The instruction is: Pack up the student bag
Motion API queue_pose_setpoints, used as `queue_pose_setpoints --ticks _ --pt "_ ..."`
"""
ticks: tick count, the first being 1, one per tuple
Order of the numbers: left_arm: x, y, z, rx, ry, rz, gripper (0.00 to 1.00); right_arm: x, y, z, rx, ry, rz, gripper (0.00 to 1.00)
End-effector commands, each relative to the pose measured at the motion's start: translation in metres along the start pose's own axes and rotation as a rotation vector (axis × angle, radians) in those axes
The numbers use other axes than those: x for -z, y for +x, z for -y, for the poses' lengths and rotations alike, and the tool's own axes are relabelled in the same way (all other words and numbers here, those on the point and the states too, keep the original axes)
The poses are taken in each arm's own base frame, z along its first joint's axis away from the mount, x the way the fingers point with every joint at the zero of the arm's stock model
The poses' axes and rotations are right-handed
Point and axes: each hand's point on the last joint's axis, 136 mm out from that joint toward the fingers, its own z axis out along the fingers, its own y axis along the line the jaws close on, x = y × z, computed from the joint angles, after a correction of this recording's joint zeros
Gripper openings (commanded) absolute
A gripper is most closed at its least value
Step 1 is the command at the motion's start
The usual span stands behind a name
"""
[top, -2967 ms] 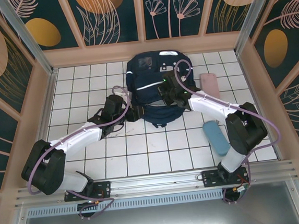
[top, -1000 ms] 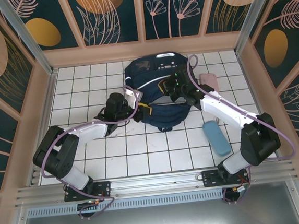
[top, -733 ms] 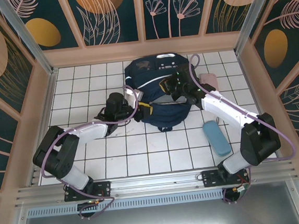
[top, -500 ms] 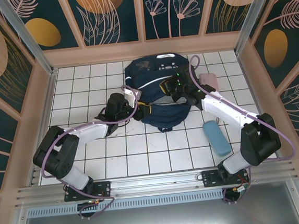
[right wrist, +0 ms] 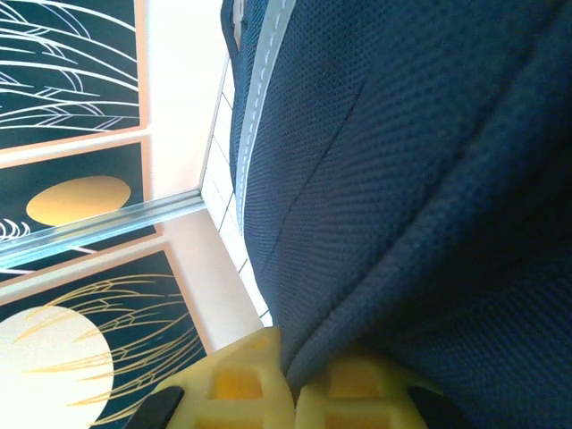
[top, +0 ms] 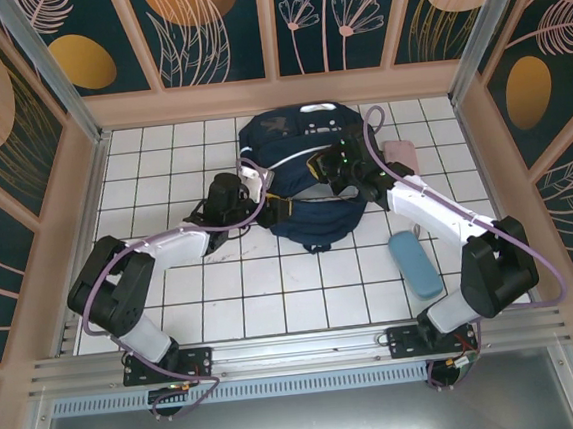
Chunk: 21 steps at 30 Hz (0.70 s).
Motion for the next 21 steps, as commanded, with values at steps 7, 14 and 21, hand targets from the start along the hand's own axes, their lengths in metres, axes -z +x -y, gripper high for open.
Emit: queue_pose_setpoints --ticks 7,14,21 --pt "-0.011 -0.001 0.007 -0.014 0.052 -0.023 0.23 0.031 0.007 -0.062 0.049 -0.217 -0.014 0.0" --pt "0.001 -0.006 0.005 -0.064 0.003 -0.001 0.04 0.031 0.005 -0.057 0.044 -0.202 -0.003 0.0" --pt "0.022 0.004 -0.044 0.006 -0.309 -0.012 0.0 0.036 -0.003 -0.053 0.034 -0.192 0.036 0.0"
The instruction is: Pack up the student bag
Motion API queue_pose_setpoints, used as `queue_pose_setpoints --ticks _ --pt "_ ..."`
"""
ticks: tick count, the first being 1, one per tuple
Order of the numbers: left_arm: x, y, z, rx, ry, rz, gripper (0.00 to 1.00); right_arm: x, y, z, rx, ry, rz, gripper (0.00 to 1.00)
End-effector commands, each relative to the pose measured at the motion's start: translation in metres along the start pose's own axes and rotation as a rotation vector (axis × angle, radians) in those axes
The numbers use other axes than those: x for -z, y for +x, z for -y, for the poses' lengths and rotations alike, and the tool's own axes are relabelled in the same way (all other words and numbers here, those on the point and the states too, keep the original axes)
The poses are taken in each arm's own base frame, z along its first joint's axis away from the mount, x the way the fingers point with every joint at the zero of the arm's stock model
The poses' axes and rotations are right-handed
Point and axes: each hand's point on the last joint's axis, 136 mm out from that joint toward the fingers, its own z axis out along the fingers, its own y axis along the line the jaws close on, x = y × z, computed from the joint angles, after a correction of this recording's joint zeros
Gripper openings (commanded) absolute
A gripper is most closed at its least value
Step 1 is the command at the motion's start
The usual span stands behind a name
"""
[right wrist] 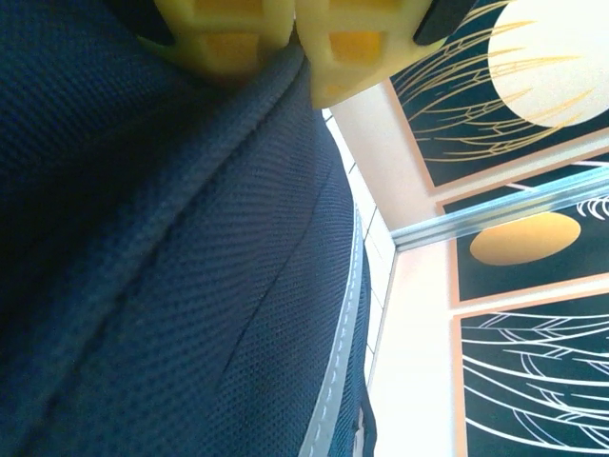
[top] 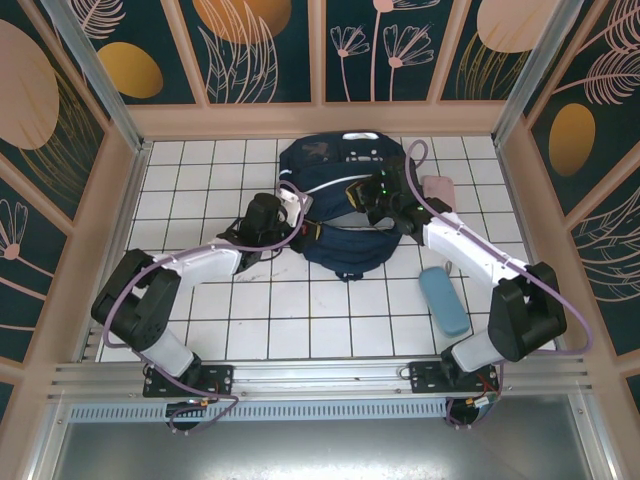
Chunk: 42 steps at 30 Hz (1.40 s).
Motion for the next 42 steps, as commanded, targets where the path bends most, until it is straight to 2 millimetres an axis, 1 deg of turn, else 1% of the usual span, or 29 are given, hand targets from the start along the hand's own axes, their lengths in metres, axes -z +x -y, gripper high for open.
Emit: queue_pose_setpoints --ticks 1,4,6,7,10,13,14,17,21,23,24,25,26,28,29,30,31,32,34,36,37,38,39,40,42 --pt "0.014 0.009 -0.044 0.061 -0.244 0.0 0.0 0.035 -0.001 -0.055 0.039 -0.197 0.028 0.0" --pt "0.02 0.023 -0.062 0.123 -0.345 -0.011 0.0 0.039 -0.003 -0.056 0.043 -0.203 0.038 0.0" --pt "0.024 0.03 -0.076 0.163 -0.412 -0.007 0.0 0.039 -0.002 -0.057 0.049 -0.205 0.032 0.0" --pt "0.025 0.03 -0.079 0.174 -0.427 -0.004 0.0 0.037 -0.001 -0.058 0.053 -0.206 0.024 0.0" --pt "0.03 0.023 -0.079 0.19 -0.437 0.029 0.0 0.028 0.006 -0.053 0.066 -0.191 -0.024 0.0" --pt "0.044 0.017 -0.085 0.216 -0.497 0.072 0.0 0.017 0.016 -0.042 0.099 -0.157 -0.074 0.0" --pt "0.051 0.019 -0.088 0.229 -0.52 0.078 0.0 0.014 0.02 -0.038 0.115 -0.145 -0.088 0.0" --pt "0.068 0.03 -0.086 0.247 -0.528 0.1 0.0 0.005 0.035 -0.033 0.175 -0.138 -0.167 0.0" --pt "0.089 0.05 -0.089 0.291 -0.557 0.114 0.0 -0.014 0.054 -0.027 0.248 -0.101 -0.26 0.0" --pt "0.096 0.059 -0.088 0.305 -0.556 0.112 0.0 -0.022 0.056 -0.025 0.257 -0.091 -0.282 0.0" --pt "0.098 0.062 -0.087 0.31 -0.555 0.109 0.0 -0.026 0.066 -0.023 0.271 -0.084 -0.307 0.0" --pt "0.099 0.065 -0.087 0.312 -0.555 0.103 0.0 -0.028 0.068 -0.022 0.275 -0.076 -0.312 0.0" --pt "0.101 0.067 -0.087 0.313 -0.56 0.097 0.03 -0.03 0.068 -0.02 0.278 -0.068 -0.314 0.0" --pt "0.105 0.066 -0.087 0.316 -0.57 0.09 0.25 -0.031 0.07 -0.017 0.29 -0.059 -0.321 0.0" --pt "0.107 0.064 -0.085 0.315 -0.571 0.087 0.39 -0.03 0.071 -0.016 0.312 -0.056 -0.322 0.15" --pt "0.109 0.063 -0.084 0.316 -0.571 0.083 0.51 -0.027 0.07 -0.017 0.349 -0.049 -0.313 0.35" --pt "0.112 0.061 -0.083 0.315 -0.574 0.079 0.59 -0.023 0.069 -0.018 0.384 -0.036 -0.293 0.46" --pt "0.114 0.061 -0.082 0.317 -0.577 0.077 0.65 -0.018 0.067 -0.017 0.429 -0.019 -0.264 0.57" --pt "0.119 0.058 -0.081 0.323 -0.586 0.081 0.71 -0.005 0.058 -0.013 0.496 0.007 -0.201 0.67" --pt "0.125 0.055 -0.081 0.329 -0.597 0.091 0.75 0.009 0.041 -0.006 0.559 0.054 -0.108 0.75" --pt "0.129 0.052 -0.081 0.334 -0.608 0.104 0.77 0.019 0.027 -0.003 0.585 0.084 -0.042 0.77" --pt "0.133 0.047 -0.08 0.336 -0.616 0.122 0.79 0.027 0.012 0.005 0.608 0.126 0.017 0.78" --pt "0.137 0.045 -0.081 0.343 -0.629 0.137 0.8 0.034 0.005 0.011 0.638 0.157 0.052 0.79" --pt "0.142 0.04 -0.081 0.35 -0.639 0.156 0.82 0.044 -0.022 0.019 0.635 0.204 0.122 0.8" --pt "0.147 0.032 -0.078 0.357 -0.63 0.191 0.84 0.062 -0.064 0.038 0.64 0.279 0.238 0.82"
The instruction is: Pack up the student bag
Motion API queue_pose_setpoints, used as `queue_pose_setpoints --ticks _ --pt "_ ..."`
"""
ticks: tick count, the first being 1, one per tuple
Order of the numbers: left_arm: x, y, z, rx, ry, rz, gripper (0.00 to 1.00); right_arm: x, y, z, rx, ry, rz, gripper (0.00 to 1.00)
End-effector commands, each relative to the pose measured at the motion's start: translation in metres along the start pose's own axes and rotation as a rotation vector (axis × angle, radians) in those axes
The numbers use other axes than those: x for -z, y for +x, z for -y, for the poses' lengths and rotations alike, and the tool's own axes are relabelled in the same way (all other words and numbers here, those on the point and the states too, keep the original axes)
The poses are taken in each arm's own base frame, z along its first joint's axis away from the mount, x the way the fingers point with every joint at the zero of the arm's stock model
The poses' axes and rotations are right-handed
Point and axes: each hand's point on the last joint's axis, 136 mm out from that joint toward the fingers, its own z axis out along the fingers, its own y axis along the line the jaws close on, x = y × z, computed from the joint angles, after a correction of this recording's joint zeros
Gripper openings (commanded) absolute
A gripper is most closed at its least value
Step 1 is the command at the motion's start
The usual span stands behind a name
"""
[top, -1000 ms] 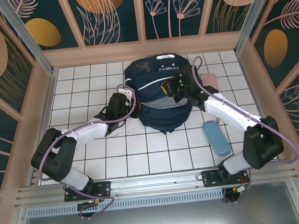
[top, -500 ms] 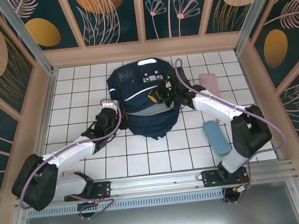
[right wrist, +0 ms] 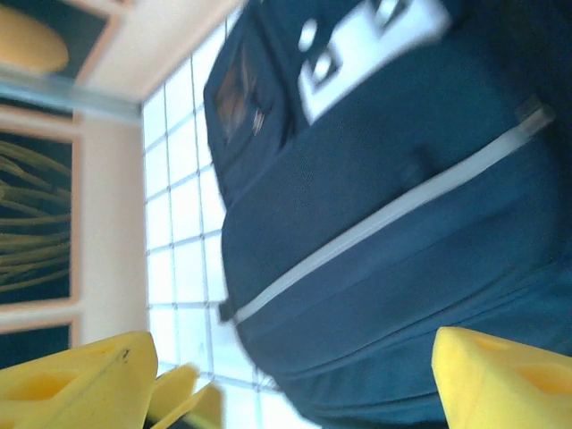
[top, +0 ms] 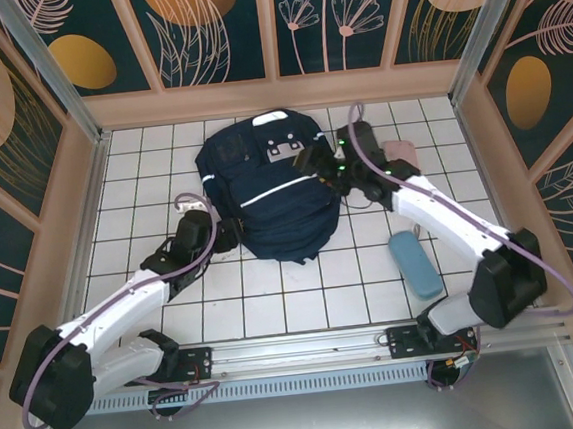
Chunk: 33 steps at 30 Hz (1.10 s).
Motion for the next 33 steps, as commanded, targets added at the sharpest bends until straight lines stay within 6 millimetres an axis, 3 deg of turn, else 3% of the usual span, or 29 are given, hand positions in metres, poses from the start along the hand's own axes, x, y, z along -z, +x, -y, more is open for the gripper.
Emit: queue_pose_setpoints --ticks 1,5,10,14,17,23,27,33 --pt "0.015 -0.024 0.0 0.041 -0.016 0.069 0.85 0.026 -0.045 0.091 0.076 0.306 0.186 0.83" --pt "0.02 -0.039 0.017 0.05 0.047 0.091 0.86 0.034 -0.089 0.157 0.085 0.485 0.28 0.86" --pt "0.023 -0.063 0.041 0.018 0.113 0.124 0.9 0.013 -0.124 0.225 0.04 0.64 0.237 0.86" --pt "0.023 -0.079 0.063 0.015 0.179 0.133 0.94 -0.008 -0.143 0.254 0.05 0.683 0.174 0.86" --pt "0.014 -0.077 0.078 0.011 0.229 0.085 0.94 -0.025 -0.146 0.264 0.065 0.685 0.118 0.86" --pt "-0.007 -0.068 0.098 0.02 0.29 0.004 0.95 -0.06 -0.113 0.281 0.108 0.685 -0.025 0.85" --pt "-0.017 -0.063 0.109 0.032 0.328 -0.035 0.96 -0.07 -0.085 0.29 0.123 0.726 -0.089 0.83" --pt "-0.022 -0.071 0.132 0.05 0.392 -0.038 0.98 -0.081 -0.032 0.272 0.172 0.706 -0.184 0.82"
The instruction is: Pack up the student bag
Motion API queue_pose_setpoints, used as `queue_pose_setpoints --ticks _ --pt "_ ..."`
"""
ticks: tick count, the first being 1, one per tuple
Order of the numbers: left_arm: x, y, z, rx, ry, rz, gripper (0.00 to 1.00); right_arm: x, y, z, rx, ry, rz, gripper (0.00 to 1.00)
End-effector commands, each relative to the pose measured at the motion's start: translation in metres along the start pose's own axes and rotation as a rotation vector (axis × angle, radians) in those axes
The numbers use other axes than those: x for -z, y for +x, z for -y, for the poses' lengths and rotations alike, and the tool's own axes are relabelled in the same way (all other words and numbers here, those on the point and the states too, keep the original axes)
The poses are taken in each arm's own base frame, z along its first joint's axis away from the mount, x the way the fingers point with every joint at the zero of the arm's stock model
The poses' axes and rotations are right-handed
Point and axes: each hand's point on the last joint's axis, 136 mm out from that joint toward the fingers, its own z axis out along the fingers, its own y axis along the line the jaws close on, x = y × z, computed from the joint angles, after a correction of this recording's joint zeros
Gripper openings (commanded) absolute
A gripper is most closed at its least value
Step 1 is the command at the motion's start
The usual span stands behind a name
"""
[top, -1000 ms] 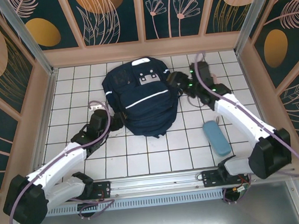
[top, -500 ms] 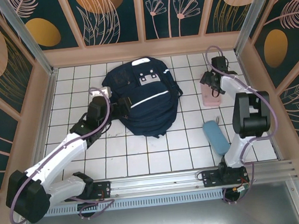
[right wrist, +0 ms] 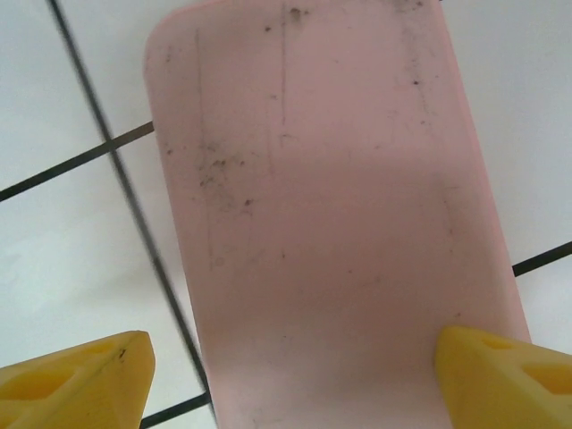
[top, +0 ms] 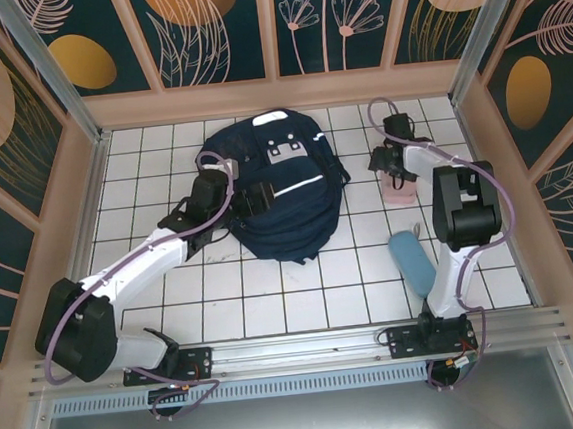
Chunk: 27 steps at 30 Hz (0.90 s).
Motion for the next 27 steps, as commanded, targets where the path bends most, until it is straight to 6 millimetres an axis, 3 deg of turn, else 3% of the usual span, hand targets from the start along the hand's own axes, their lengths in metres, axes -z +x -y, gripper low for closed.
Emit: queue_pose_setpoints --ticks 1,7,11,13,16,18,19,21,24,27 --pt "0.0 -0.022 0.036 0.013 0.124 0.044 0.99 -0.001 0.073 -0.019 0.077 -0.032 -0.18 0.82" --pt "-0.018 -0.02 0.07 -0.014 0.195 0.01 0.98 0.026 0.133 -0.042 0.129 -0.083 -0.217 0.8" --pt "-0.032 -0.014 0.087 -0.027 0.223 -0.023 0.98 0.04 0.169 -0.042 0.137 -0.092 -0.248 0.79" --pt "-0.039 -0.011 0.096 -0.027 0.246 -0.039 0.99 0.049 0.177 -0.042 0.143 -0.101 -0.253 0.79" --pt "-0.052 -0.006 0.109 -0.033 0.274 -0.067 0.98 0.071 0.161 -0.048 0.128 -0.144 -0.195 0.79" --pt "-0.058 -0.006 0.123 -0.04 0.305 -0.083 0.99 0.093 0.136 -0.054 0.092 -0.196 -0.116 0.81" --pt "-0.072 0.002 0.124 -0.041 0.302 -0.114 0.98 0.106 0.121 -0.055 0.055 -0.228 -0.072 0.81" --pt "-0.084 0.007 0.134 -0.043 0.311 -0.139 0.97 0.121 0.098 -0.049 -0.028 -0.283 -0.014 0.81" --pt "-0.101 0.018 0.149 -0.029 0.337 -0.186 0.94 0.122 0.081 -0.026 -0.16 -0.329 0.015 0.78" --pt "-0.116 0.034 0.163 0.0 0.355 -0.245 0.87 0.105 0.078 -0.006 -0.224 -0.334 -0.01 0.74"
